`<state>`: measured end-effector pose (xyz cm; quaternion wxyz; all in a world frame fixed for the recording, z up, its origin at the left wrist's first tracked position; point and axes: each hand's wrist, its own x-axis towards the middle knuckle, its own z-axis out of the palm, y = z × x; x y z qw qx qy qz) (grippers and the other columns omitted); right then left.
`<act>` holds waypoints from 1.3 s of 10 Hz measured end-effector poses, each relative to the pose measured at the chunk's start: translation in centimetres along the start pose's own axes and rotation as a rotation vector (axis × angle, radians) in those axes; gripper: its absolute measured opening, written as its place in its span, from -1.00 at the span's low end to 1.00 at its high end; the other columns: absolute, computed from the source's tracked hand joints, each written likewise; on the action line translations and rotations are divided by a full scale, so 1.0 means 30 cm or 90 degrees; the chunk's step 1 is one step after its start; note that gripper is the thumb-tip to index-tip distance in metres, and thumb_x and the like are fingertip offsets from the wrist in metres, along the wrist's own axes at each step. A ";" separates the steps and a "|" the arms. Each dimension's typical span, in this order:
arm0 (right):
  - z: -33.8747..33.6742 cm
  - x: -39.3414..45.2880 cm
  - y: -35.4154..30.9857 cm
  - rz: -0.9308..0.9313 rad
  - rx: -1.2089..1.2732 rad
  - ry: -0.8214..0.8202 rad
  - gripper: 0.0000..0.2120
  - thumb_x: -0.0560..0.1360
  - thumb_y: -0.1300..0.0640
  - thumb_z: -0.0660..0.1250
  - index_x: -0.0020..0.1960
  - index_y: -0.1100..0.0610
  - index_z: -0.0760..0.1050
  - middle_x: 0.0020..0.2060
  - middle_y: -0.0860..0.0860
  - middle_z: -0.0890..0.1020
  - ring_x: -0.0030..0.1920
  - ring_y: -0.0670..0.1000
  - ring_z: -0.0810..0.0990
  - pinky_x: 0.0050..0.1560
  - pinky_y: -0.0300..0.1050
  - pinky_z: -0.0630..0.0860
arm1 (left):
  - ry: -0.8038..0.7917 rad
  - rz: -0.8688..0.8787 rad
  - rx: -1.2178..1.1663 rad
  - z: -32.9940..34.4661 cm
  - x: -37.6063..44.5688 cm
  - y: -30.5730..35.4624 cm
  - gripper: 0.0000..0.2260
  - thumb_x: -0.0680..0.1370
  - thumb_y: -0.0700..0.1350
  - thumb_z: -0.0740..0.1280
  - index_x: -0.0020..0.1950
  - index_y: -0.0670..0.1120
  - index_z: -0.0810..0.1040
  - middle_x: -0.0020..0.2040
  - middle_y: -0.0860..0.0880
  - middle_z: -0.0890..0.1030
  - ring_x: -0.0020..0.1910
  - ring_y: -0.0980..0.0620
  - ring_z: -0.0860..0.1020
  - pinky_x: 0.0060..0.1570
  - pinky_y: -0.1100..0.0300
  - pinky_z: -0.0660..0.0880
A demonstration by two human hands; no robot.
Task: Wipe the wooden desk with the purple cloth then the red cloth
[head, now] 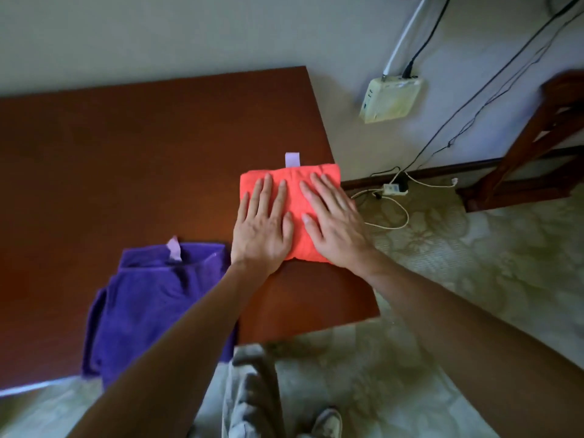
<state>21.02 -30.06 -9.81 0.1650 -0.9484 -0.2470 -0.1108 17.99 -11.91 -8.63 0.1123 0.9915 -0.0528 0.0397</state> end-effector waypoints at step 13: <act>-0.316 -0.369 -0.301 0.194 0.134 -0.252 -0.50 0.66 0.07 0.28 0.57 0.16 0.33 0.60 0.06 0.27 0.60 0.09 0.23 0.56 0.02 0.21 | -0.223 -0.156 -0.265 -0.248 -0.434 0.122 -0.56 0.66 -0.05 0.25 0.53 -0.08 0.38 0.55 -0.15 0.29 0.49 -0.21 0.32 0.43 -0.09 0.33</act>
